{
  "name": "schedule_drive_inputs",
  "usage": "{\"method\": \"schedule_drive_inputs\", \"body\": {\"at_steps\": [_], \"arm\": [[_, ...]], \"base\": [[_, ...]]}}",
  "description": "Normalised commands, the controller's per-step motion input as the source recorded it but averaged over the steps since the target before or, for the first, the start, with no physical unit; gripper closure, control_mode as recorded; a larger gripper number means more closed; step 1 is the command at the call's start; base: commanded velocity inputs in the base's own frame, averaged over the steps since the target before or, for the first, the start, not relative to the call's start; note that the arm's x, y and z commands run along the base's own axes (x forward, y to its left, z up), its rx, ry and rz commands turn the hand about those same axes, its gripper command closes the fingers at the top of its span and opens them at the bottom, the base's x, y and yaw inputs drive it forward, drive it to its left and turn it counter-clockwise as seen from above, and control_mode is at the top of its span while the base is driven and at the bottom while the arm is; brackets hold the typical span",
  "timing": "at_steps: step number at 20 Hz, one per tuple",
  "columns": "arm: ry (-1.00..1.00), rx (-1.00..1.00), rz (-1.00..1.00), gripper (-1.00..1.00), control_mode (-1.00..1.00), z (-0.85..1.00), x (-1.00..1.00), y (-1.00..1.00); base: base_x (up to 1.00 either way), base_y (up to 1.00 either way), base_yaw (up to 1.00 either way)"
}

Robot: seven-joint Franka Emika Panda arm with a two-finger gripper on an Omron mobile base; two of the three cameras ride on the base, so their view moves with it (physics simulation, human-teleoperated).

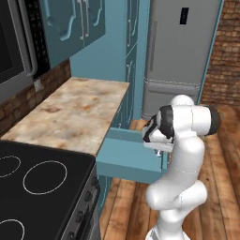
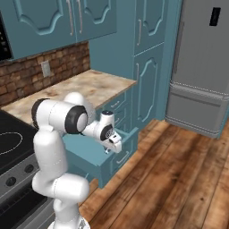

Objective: Pick up the metallic utensils from the counter and place them in the open drawer. Make sure not to pick up any wooden utensils.

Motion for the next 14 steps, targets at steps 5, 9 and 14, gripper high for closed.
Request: {"method": "schedule_drive_inputs", "body": {"at_steps": [5, 9, 14], "arm": [[-0.11, 0.01, 0.00, 1.00, -1.00, 0.99, -0.39, 0.09], [-0.06, 0.00, 0.00, 1.00, -1.00, 0.69, -0.01, 0.50], [0.00, 0.00, 0.00, 1.00, -1.00, 0.21, 0.09, 0.45]], "base": [[0.00, 0.00, 0.00], [0.00, 0.00, 0.00], [0.00, 0.00, 0.00]]}}
